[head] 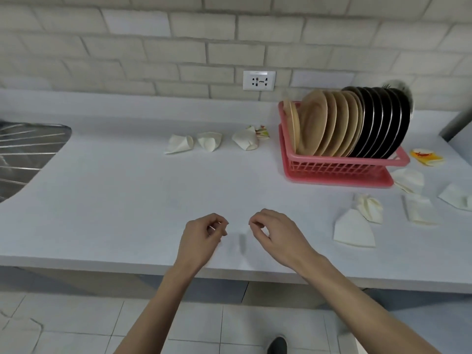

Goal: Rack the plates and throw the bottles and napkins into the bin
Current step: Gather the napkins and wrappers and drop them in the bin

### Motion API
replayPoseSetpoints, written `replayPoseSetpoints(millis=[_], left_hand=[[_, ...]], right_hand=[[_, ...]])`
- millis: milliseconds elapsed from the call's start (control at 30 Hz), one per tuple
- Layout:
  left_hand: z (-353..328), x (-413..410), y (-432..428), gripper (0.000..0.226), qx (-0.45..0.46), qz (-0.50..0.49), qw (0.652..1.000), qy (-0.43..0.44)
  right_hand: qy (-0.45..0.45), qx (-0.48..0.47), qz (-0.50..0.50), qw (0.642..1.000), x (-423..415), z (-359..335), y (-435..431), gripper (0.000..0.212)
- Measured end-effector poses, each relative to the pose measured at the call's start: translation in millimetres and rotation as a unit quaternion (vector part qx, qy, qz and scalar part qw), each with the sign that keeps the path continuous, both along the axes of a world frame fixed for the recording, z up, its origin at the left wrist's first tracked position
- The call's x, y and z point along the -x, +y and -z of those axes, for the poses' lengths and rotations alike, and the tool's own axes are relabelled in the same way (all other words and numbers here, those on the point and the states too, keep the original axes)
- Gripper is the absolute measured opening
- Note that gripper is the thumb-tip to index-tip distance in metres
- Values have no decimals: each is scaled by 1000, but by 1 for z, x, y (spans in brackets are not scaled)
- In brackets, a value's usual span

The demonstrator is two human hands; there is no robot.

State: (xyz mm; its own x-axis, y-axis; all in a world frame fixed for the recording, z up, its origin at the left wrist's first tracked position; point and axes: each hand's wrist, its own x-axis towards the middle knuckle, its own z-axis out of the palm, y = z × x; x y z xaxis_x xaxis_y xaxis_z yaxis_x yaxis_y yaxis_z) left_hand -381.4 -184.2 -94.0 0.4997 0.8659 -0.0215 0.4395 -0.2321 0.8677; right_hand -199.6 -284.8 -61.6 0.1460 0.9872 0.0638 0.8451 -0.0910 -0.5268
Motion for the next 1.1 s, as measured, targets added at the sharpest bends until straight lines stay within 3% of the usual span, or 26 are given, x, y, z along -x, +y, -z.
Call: replayPoseSetpoints(millis=[467, 767, 933, 1100], left_hand=[[-19, -31, 156, 19, -67, -49, 992, 96], [-11, -42, 250, 47, -91, -34, 977, 188], [-2, -44, 299, 50, -133, -44, 967, 214], [4, -51, 339, 77, -125, -2, 941, 315]], right_hand=[[-39, 6, -47, 998, -53, -21, 171, 39], [-136, 101, -96, 981, -75, -9, 274, 56], [-139, 134, -89, 977, -75, 6, 317, 60], [-185, 136, -76, 970, -68, 22, 351, 74]])
